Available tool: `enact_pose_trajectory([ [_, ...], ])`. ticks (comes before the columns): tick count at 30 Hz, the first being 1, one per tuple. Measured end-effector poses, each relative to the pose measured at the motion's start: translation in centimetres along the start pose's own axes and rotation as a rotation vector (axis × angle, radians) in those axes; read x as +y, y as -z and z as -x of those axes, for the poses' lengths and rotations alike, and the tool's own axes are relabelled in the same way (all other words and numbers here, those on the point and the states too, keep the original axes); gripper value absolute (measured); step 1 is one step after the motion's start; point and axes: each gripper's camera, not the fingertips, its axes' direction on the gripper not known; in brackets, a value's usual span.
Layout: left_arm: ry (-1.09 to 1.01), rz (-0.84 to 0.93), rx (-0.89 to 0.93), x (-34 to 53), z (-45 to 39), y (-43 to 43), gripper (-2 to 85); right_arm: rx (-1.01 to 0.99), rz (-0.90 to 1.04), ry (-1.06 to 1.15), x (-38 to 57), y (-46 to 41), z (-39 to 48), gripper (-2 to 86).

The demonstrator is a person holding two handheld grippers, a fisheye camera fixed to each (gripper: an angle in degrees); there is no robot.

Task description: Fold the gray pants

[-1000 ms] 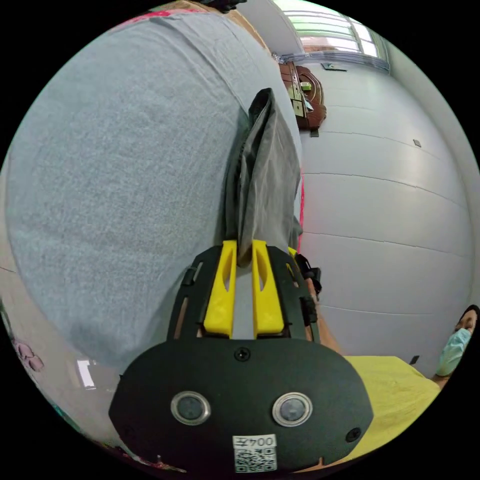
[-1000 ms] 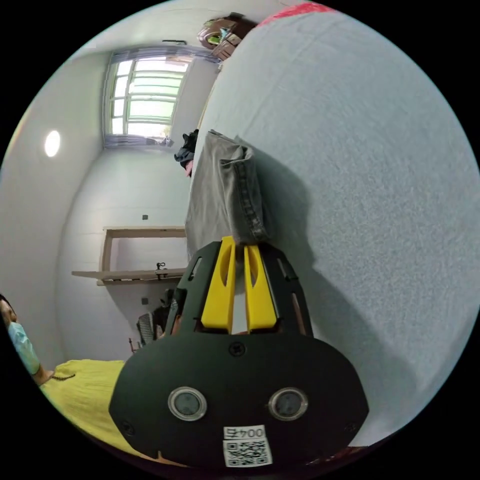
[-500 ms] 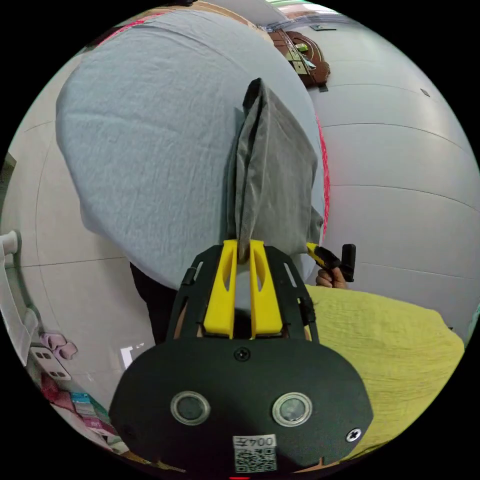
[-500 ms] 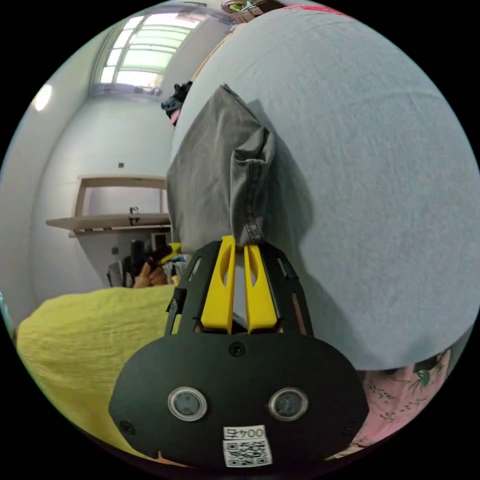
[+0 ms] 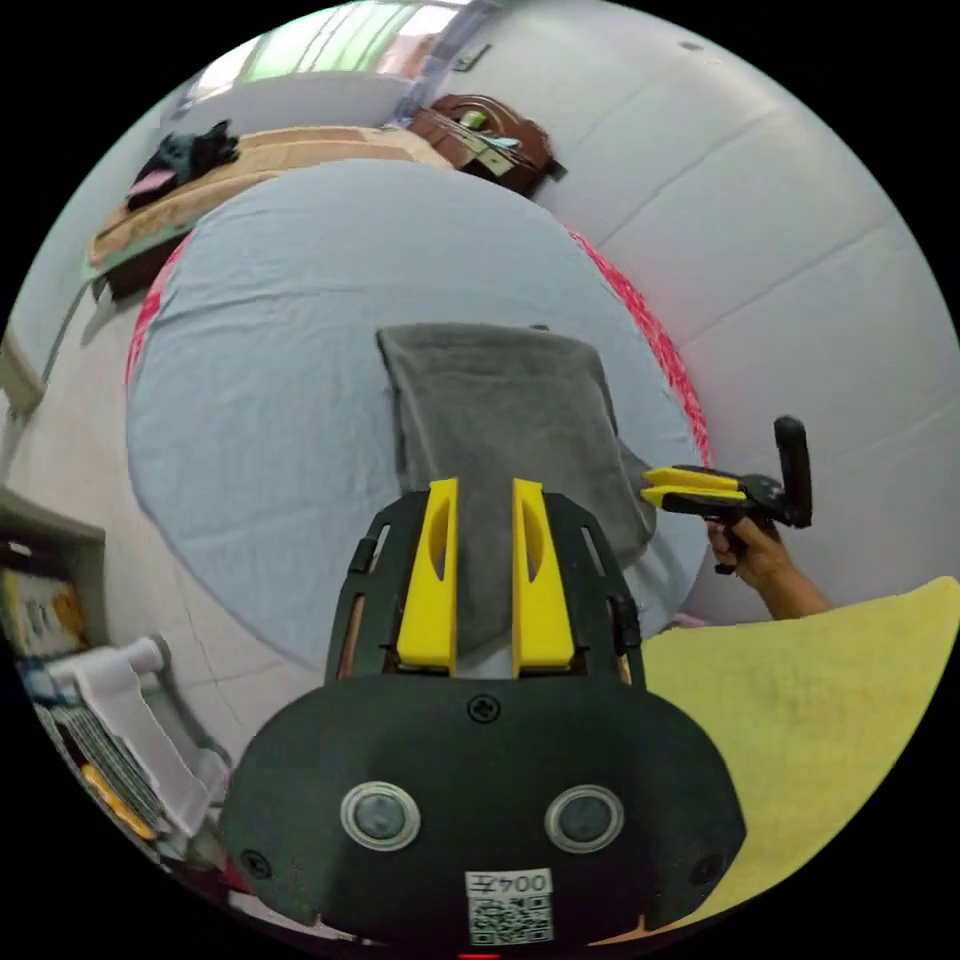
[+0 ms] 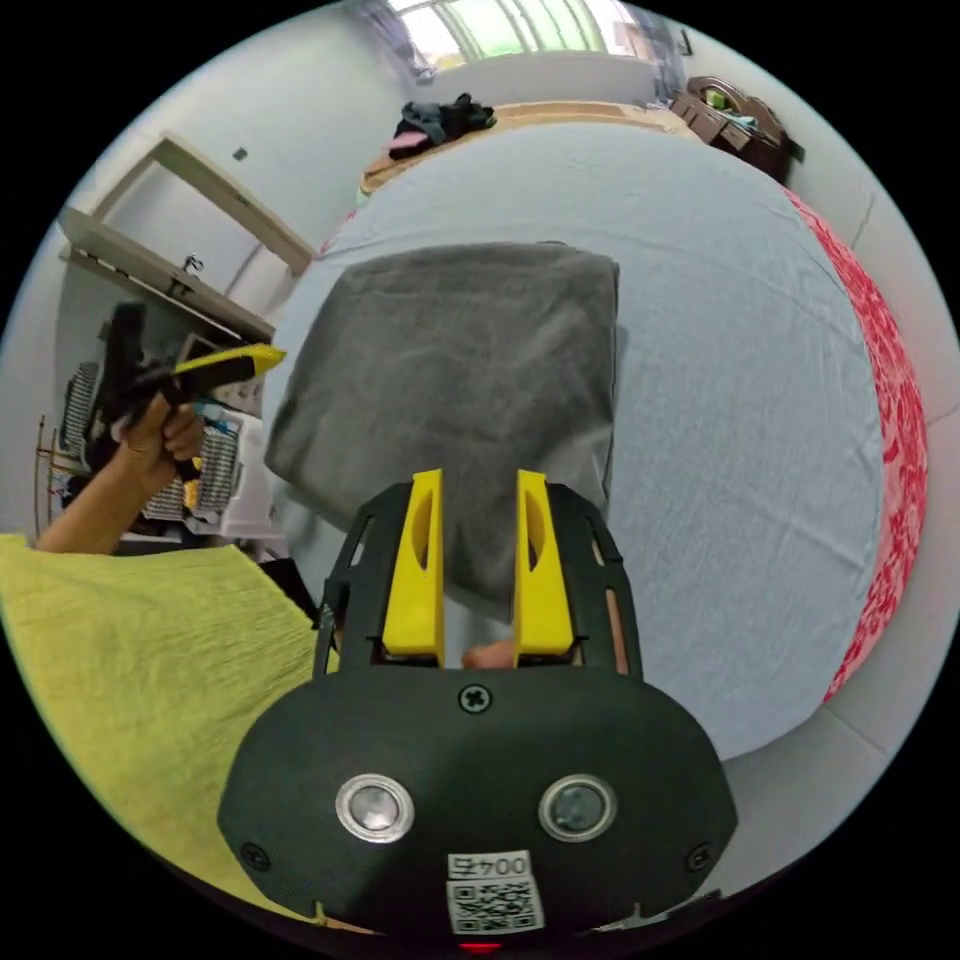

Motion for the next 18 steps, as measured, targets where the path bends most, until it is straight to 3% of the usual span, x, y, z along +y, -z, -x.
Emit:
enact_pose_trajectory([
  [6, -0.095, 0.086, -0.177, -3.7, -1.9, -6.5, 9.2, 0.156, 0.213, 0.038, -3.0, -5.4, 2.6, 12.3],
  [11, -0.008, 0.158, -0.129, -4.4, 0.0, -10.4, 8.2, 0.177, 0.281, 0.037, -4.4, -6.4, 3.1, 12.1],
  [18, -0.084, 0.165, -0.153, -4.3, -2.0, -12.4, 8.2, 0.156, 0.281, 0.049, -4.1, -6.2, 2.7, 11.7],
])
